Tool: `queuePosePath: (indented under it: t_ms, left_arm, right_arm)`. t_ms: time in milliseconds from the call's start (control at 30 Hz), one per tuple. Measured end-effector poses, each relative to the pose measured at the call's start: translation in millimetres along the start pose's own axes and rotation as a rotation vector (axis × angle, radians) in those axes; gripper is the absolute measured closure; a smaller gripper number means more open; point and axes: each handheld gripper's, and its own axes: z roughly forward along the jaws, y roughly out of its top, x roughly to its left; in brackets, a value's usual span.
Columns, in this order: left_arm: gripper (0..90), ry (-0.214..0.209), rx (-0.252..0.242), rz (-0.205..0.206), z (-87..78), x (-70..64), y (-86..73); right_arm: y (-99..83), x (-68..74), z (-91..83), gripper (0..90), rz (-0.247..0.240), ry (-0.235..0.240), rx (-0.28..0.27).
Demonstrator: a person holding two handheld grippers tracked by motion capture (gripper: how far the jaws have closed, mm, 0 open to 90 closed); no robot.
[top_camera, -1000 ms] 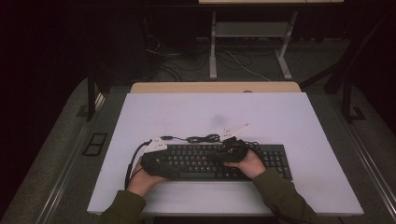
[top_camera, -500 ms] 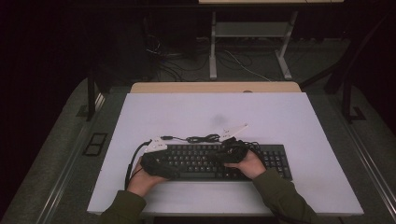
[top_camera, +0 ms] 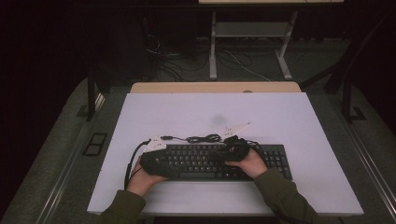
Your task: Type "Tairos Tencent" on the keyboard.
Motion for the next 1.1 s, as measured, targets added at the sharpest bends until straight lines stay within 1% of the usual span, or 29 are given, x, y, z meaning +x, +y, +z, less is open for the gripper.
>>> queuePosePath:
  t_ms: [33,67,133,267,333,467,533,633,733,800,967,1100]
  left_arm:
    - [1.4,-0.005,-0.004,-0.003,-0.7,0.0,0.4]
    - [3.9,-0.004,-0.005,-0.001,-1.3,0.2,0.8]
    - [5.8,0.0,-0.005,-0.004,-2.1,0.6,1.4]
    - [13.7,-0.003,-0.015,-0.003,-3.4,0.9,2.9]
    - [15.8,-0.003,-0.016,0.0,-3.2,1.1,3.1]
    - [25.1,-0.01,-0.009,0.004,-2.5,1.7,3.7]
    - [29.2,-0.015,-0.01,0.005,-1.6,1.4,4.1]
    - [35.6,-0.016,-0.008,0.008,0.5,0.9,4.6]
    - [43.1,-0.024,-0.003,0.009,3.0,0.3,5.6]
    - [49.2,-0.037,0.003,0.013,5.0,-0.2,6.2]
    - [62.0,-0.047,0.038,0.025,10.3,-2.1,8.0]
    - [71.7,-0.064,0.051,0.03,15.3,-3.4,9.9]
  right_arm:
    - [0.1,0.0,-1.0,79.3,0.006,0.001,-0.005]
    - [0.1,-0.5,-1.9,76.5,0.005,0.005,-0.012]
    - [0.1,-0.8,-3.3,70.8,0.012,0.011,-0.023]
    - [0.1,-1.7,-6.4,59.1,0.027,0.011,-0.044]
    - [-0.3,-2.5,-7.9,53.1,0.034,0.012,-0.053]
    - [-1.5,-4.5,-10.0,43.5,0.04,0.013,-0.074]
    - [-2.1,-4.7,-10.7,40.2,0.045,0.008,-0.083]
    - [-2.6,-5.0,-11.9,37.1,0.047,0.005,-0.091]
    - [-3.0,-5.2,-13.2,35.6,0.052,-0.002,-0.095]
    - [-3.2,-5.5,-14.0,35.1,0.051,-0.006,-0.097]
    - [-4.1,-5.8,-15.7,34.2,0.054,-0.013,-0.106]
    - [-4.2,-6.2,-16.7,33.0,0.054,-0.019,-0.108]
